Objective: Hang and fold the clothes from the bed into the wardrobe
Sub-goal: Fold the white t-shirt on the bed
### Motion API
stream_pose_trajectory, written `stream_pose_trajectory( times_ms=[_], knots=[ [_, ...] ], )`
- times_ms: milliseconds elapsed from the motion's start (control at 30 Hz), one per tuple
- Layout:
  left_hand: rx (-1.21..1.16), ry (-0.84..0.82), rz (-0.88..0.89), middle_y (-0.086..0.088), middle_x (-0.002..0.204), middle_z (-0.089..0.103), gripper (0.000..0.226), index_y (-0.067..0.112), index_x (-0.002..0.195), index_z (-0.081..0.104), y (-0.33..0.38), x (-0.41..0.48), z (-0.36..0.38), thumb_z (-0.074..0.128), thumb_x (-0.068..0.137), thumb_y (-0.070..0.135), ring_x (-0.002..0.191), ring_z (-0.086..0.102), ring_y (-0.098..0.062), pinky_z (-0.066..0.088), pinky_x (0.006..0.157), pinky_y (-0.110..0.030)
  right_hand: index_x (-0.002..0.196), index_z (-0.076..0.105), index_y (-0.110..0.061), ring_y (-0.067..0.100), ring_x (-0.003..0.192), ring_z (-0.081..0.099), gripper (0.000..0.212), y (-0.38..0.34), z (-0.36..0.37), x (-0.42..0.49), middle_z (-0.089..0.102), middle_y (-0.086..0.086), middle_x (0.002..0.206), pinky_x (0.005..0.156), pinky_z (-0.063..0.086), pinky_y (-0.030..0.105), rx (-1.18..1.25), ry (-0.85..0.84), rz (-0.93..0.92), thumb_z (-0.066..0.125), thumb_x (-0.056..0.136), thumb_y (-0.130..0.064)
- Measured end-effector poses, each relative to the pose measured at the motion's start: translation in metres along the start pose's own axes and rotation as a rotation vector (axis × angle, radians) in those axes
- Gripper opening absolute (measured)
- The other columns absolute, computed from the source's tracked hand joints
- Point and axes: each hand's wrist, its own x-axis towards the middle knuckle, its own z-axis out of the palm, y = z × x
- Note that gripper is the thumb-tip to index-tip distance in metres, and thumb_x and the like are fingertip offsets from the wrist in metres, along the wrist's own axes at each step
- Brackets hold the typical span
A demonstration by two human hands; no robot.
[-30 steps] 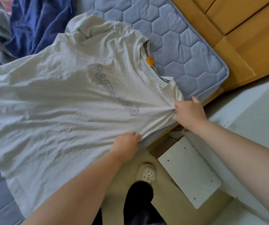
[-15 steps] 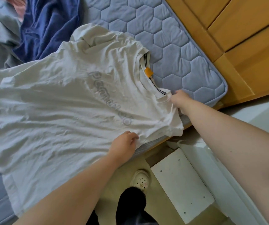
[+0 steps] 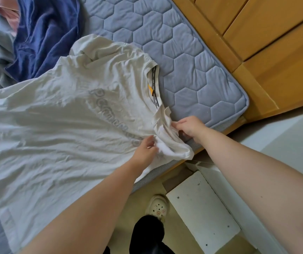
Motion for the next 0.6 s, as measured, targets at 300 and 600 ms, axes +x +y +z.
stream_pose_trajectory(
  times_ms=[300,600],
  knots=[
    [0.153,0.202,0.085,-0.007,0.128,0.054,0.047,0.020,0.140,0.041,-0.012,0.000,0.001,0.050,0.094,0.012,0.106,0.056,-0.018,0.049,0.075,-0.022,0.095,0.060,-0.001,0.025,0.074,0.061,0.018,0.038,-0.029,-0.039,0.064,0.013,0.090,0.062,0.052,0.031,0.307,0.585,0.260,0.058,0.083,-0.013],
    [0.553,0.036,0.059,-0.003,0.150,0.037,0.055,0.020,0.147,0.034,-0.017,-0.013,0.000,0.040,0.094,0.007,0.136,0.036,-0.021,0.030,0.112,-0.034,0.117,0.051,0.005,0.025,0.069,0.063,0.029,0.080,0.026,-0.114,0.059,0.012,0.075,0.062,0.053,0.032,-0.833,-0.221,0.477,0.053,0.094,-0.013]
  ],
)
